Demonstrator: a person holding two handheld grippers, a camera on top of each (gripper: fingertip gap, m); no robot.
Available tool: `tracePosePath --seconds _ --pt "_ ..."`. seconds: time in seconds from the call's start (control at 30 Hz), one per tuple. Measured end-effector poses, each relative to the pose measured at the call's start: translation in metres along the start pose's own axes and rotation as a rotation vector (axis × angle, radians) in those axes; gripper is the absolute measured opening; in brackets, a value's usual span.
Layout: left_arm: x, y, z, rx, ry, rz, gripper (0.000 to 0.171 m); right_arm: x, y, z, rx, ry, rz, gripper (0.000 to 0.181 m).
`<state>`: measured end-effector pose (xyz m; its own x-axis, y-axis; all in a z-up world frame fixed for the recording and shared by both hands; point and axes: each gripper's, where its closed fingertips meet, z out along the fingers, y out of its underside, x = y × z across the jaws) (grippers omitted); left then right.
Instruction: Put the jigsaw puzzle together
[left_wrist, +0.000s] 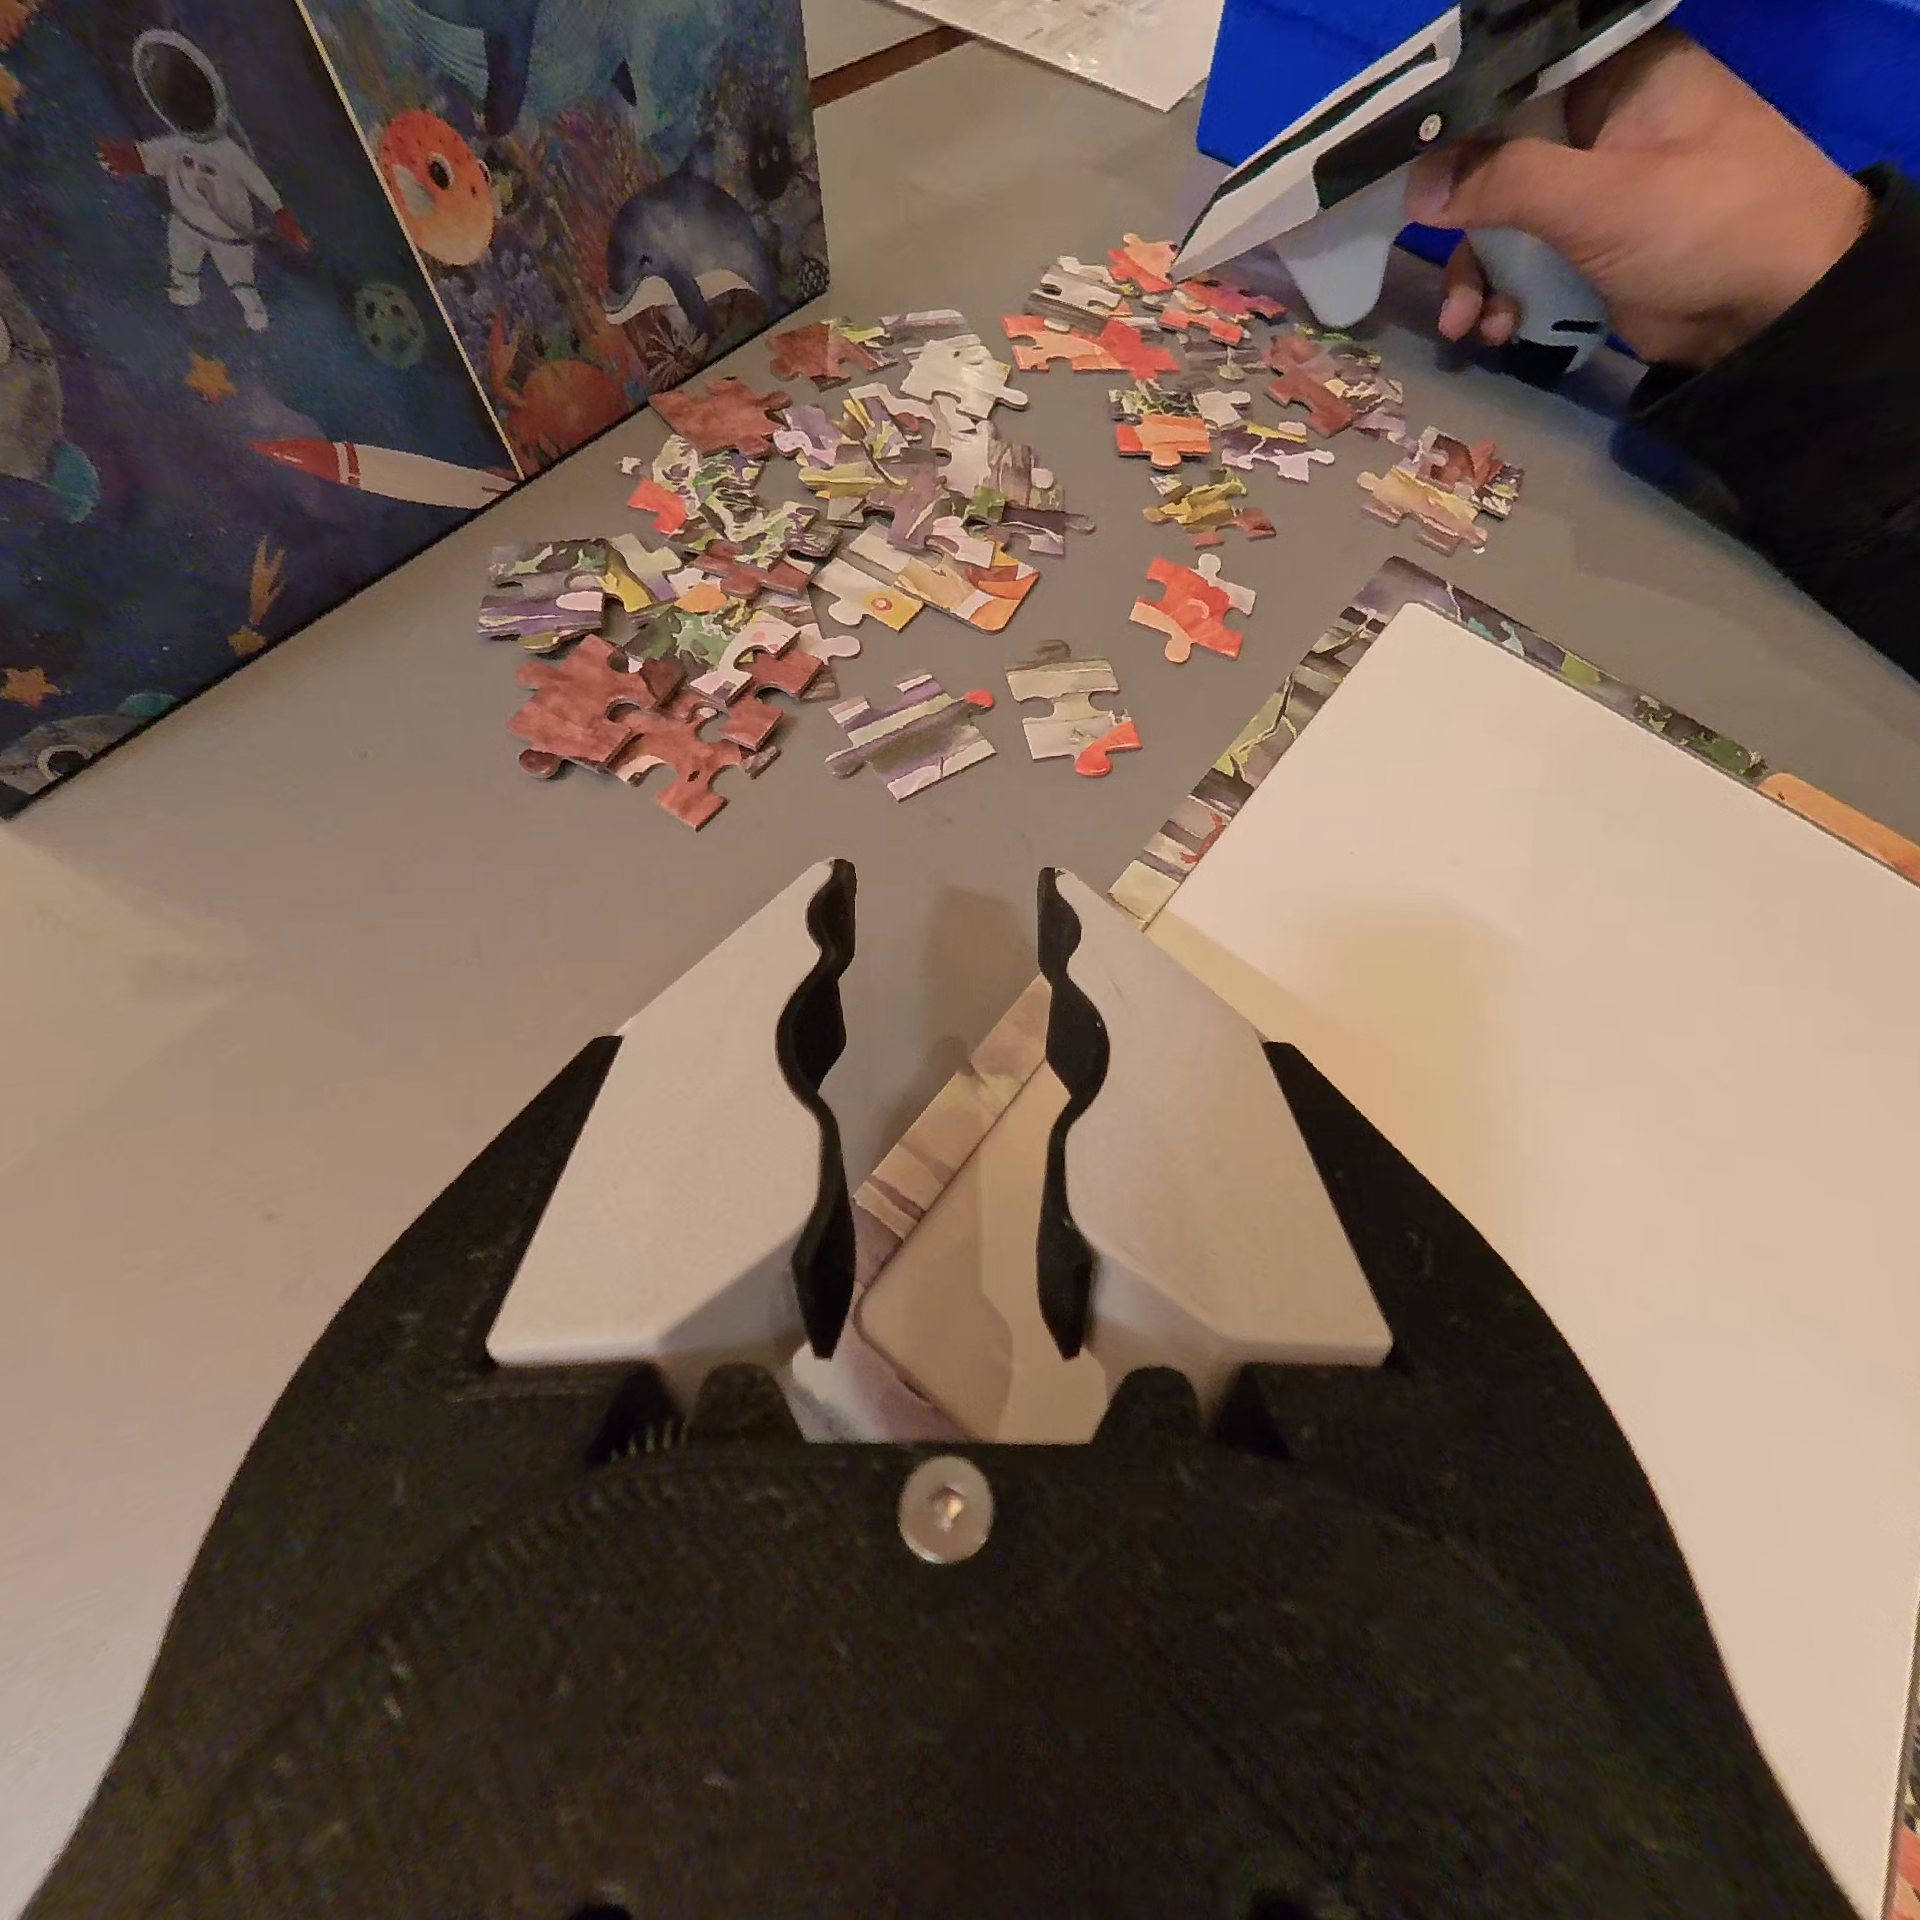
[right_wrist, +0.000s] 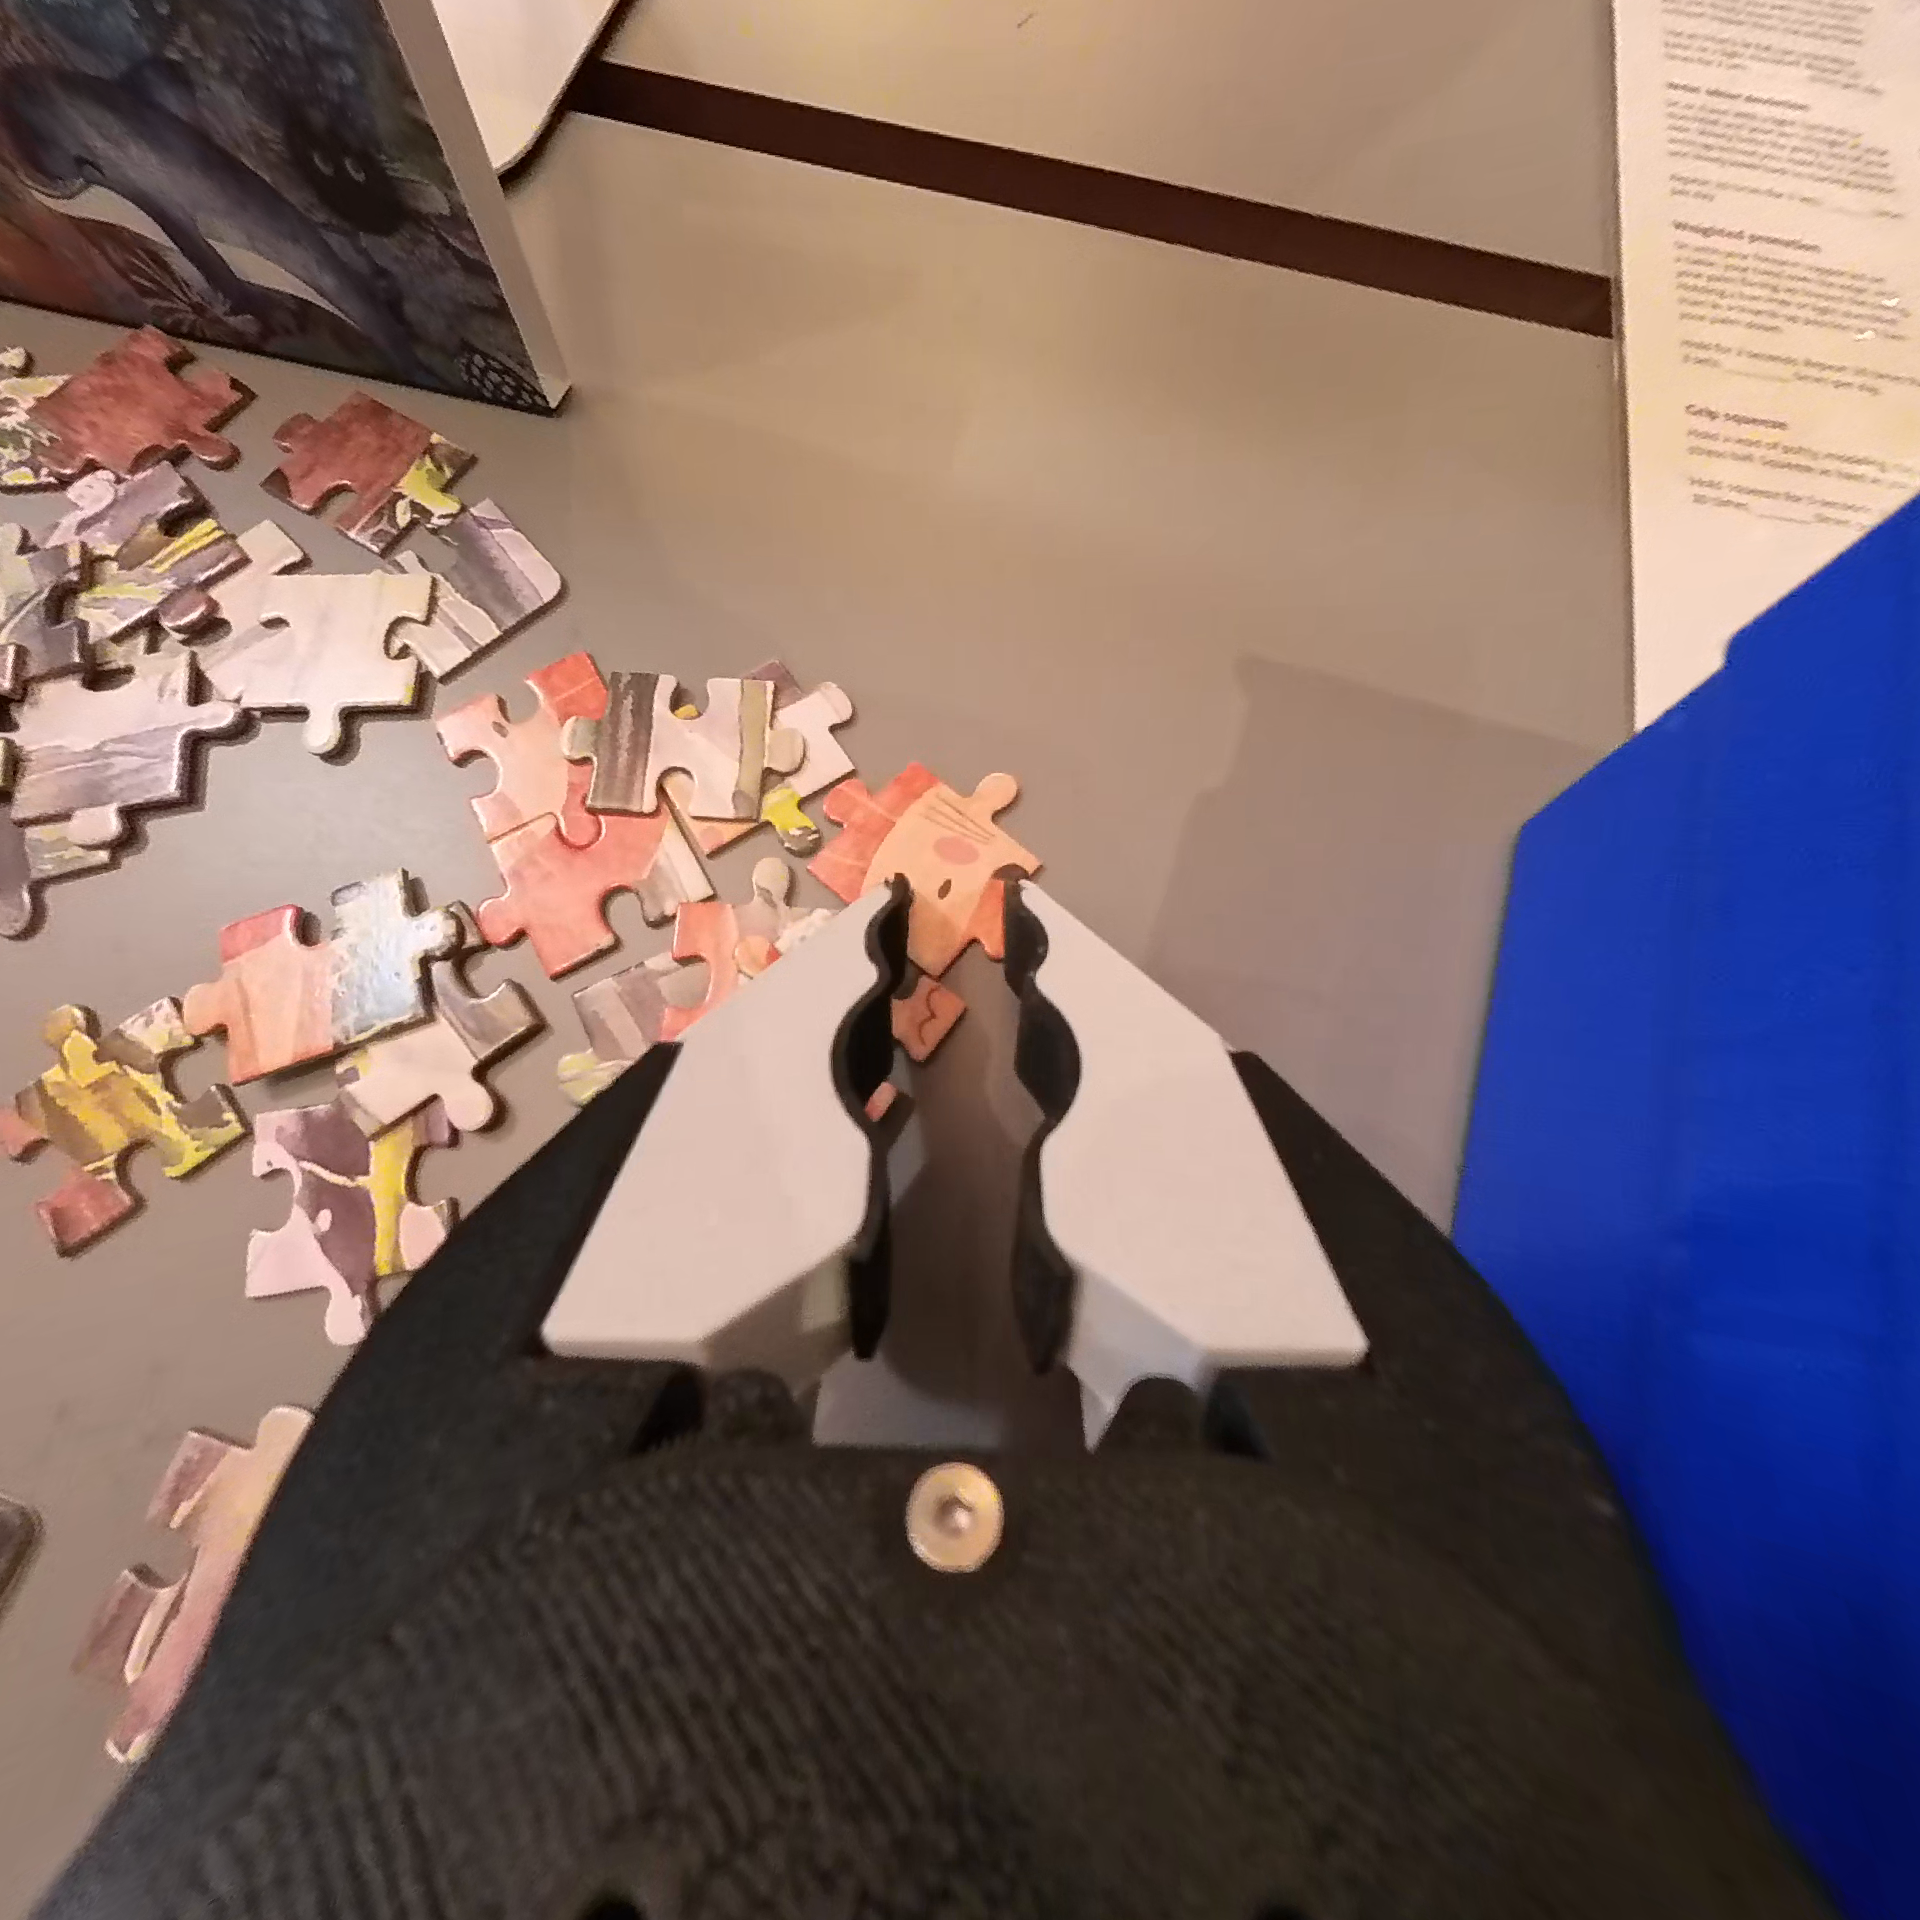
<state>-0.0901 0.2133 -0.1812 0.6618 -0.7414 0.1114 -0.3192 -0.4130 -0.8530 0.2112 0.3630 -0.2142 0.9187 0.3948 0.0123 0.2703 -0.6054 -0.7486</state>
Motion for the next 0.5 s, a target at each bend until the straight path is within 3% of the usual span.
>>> tracePosePath --seconds 0.1,0.33,0.5 --pt "0.0 0.0 0.0 -0.001 -0.001 0.002 0.034 0.001 -0.002 -0.002 0.009 0.021 -0.017 0.0" --pt "0.0 0.0 0.0 -0.001 0.0 0.001 0.034 0.008 -0.011 -0.009 0.045 0.097 -0.071 0.009" --pt "0.0 0.0 0.0 -0.001 0.0 0.001 0.034 0.018 -0.017 -0.01 0.093 0.145 -0.022 0.028"
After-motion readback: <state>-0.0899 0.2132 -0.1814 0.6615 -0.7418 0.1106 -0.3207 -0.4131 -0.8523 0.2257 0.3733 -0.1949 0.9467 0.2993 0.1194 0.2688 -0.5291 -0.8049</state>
